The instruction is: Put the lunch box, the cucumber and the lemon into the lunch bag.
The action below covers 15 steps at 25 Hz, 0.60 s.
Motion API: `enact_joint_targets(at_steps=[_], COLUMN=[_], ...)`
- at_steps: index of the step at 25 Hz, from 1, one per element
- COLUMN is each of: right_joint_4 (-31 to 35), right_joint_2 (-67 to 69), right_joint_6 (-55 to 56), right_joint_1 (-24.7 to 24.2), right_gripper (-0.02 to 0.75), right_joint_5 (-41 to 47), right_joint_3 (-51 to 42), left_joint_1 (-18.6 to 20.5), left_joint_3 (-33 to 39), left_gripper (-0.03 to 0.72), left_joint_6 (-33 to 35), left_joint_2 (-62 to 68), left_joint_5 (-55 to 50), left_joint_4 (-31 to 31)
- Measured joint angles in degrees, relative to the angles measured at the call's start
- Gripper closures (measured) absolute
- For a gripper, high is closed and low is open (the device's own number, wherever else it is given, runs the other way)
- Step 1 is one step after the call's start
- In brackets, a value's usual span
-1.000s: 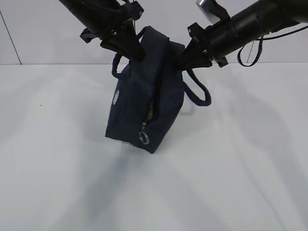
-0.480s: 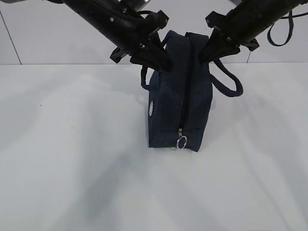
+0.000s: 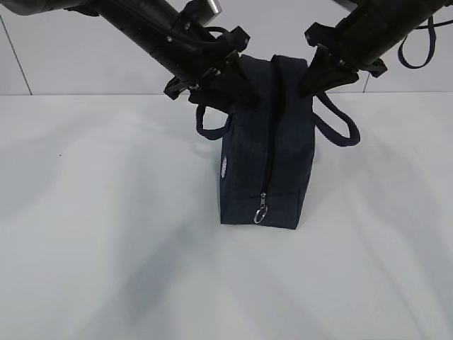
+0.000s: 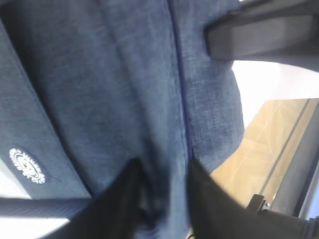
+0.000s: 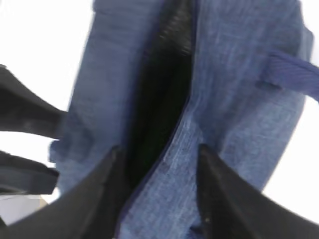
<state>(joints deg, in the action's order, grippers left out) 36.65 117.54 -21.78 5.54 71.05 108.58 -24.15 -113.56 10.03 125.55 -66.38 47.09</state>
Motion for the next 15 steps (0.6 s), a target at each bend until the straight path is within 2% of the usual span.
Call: enact_joint_targets(at_steps=[2, 4, 6, 8, 12, 15], right_joint_4=[0.69, 1.71, 3.16, 5.38, 10.51, 13.71], right_joint_2=[-0.13, -0.37, -0.51, -0.64, -0.64, -1.17], right_joint_6=[0.00, 0.00, 0.00, 0.00, -0.62, -1.70], right_joint_1=[0.00, 0.00, 0.00, 0.00, 0.00, 0.00], right_gripper=[0.585, 0.460, 0.384, 0.355, 0.344, 0.344], right_joint_5=[0.00, -0.10, -0.10, -0.10, -0.18, -0.18], right_joint_3=[0.30, 0.59, 0.73, 1.00, 4.10, 6.95], left_joint_1=[0.12, 0.68, 1.47, 2.63, 4.95, 5.92], left_joint_3=[0.00, 0.00, 0.00, 0.00, 0.00, 0.00], left_gripper=[0.311, 0.264, 0.246, 0.238, 0.235, 0.235], left_joint_6=[-0.41, -0.62, -0.62, -0.65, -0.75, -0.75], left_joint_2=[0.00, 0.00, -0.10, -0.59, -4.19, -7.45], left_joint_5=[0.00, -0.20, -0.47, -0.90, -1.11, -1.13], left_joint_4=[-0.52, -0.52, -0.54, -0.75, -1.81, -5.22])
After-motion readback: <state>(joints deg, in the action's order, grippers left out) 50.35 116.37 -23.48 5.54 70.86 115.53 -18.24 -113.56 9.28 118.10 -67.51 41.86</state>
